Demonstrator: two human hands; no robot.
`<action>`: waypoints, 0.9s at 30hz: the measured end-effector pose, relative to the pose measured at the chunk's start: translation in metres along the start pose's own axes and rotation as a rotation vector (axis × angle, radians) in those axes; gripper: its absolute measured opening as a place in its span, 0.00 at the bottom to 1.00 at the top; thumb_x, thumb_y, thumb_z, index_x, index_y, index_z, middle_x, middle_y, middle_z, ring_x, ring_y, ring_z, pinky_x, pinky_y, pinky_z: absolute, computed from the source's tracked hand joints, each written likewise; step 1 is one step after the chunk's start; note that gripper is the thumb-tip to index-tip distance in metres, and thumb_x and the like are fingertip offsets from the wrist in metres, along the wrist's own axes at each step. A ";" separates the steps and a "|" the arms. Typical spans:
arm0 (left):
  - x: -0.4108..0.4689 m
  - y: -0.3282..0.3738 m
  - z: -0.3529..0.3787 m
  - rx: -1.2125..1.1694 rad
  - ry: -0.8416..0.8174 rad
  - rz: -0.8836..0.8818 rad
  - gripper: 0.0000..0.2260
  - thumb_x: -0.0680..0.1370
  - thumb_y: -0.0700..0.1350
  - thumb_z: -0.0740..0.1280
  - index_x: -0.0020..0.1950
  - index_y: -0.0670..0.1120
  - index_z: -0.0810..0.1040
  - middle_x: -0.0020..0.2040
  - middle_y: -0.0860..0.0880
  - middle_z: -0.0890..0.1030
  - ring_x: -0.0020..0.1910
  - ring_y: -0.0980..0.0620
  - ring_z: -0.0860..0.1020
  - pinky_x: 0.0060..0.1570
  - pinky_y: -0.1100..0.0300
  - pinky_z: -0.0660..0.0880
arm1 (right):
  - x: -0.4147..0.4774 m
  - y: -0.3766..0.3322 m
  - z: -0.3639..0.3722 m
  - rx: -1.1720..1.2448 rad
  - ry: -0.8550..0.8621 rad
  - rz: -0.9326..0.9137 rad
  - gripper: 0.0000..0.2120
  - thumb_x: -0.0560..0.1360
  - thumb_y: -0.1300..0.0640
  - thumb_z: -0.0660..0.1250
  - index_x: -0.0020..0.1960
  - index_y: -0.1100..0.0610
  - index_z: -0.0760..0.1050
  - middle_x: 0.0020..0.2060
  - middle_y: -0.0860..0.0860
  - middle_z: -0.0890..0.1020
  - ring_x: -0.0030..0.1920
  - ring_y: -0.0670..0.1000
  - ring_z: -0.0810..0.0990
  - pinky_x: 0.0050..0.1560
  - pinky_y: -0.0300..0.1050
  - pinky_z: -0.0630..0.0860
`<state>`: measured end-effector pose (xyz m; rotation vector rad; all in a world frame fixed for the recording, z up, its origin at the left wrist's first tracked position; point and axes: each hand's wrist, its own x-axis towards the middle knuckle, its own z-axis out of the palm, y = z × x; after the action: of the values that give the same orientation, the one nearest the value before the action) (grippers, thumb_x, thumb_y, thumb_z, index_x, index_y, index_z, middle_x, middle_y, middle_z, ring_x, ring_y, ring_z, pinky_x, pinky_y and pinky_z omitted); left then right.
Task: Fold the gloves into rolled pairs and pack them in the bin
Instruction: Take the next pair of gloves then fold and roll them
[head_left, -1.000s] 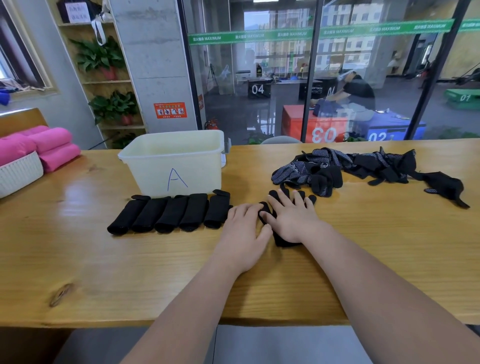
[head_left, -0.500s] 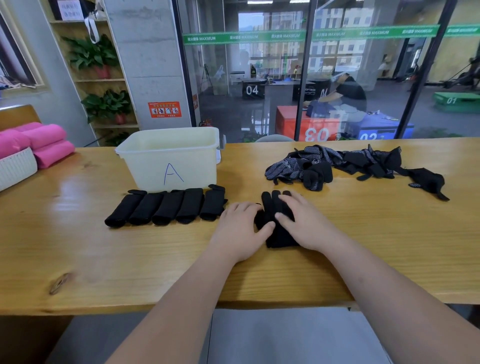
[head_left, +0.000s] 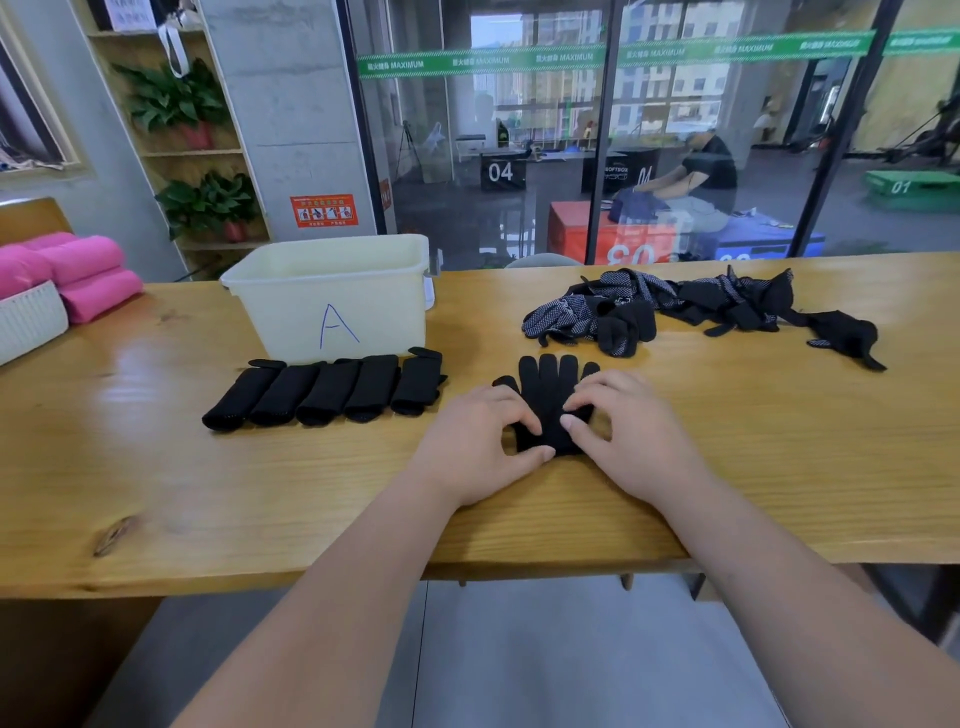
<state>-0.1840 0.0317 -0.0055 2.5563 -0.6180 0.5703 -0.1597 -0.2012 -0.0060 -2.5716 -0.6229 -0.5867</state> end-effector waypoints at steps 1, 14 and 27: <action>0.001 0.000 0.000 -0.010 0.003 0.001 0.11 0.76 0.63 0.74 0.52 0.59 0.85 0.53 0.62 0.81 0.56 0.60 0.76 0.59 0.54 0.76 | -0.002 0.000 -0.001 0.038 0.002 -0.042 0.10 0.79 0.40 0.69 0.54 0.44 0.84 0.55 0.37 0.80 0.61 0.44 0.75 0.61 0.49 0.76; 0.000 0.002 0.000 -0.035 0.002 -0.138 0.04 0.82 0.53 0.72 0.51 0.56 0.86 0.59 0.63 0.82 0.56 0.62 0.78 0.60 0.60 0.75 | -0.002 0.004 -0.002 0.064 -0.067 -0.055 0.13 0.74 0.36 0.73 0.54 0.40 0.86 0.54 0.33 0.83 0.58 0.41 0.76 0.60 0.48 0.77; 0.001 0.001 0.002 0.053 0.051 -0.076 0.16 0.77 0.63 0.72 0.60 0.57 0.82 0.57 0.63 0.80 0.60 0.62 0.73 0.61 0.64 0.71 | 0.000 0.006 0.003 0.014 -0.055 -0.027 0.12 0.83 0.44 0.66 0.60 0.45 0.84 0.56 0.39 0.84 0.59 0.46 0.77 0.59 0.52 0.78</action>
<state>-0.1832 0.0296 -0.0064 2.5935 -0.4920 0.6312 -0.1557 -0.2048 -0.0107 -2.5778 -0.6789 -0.5199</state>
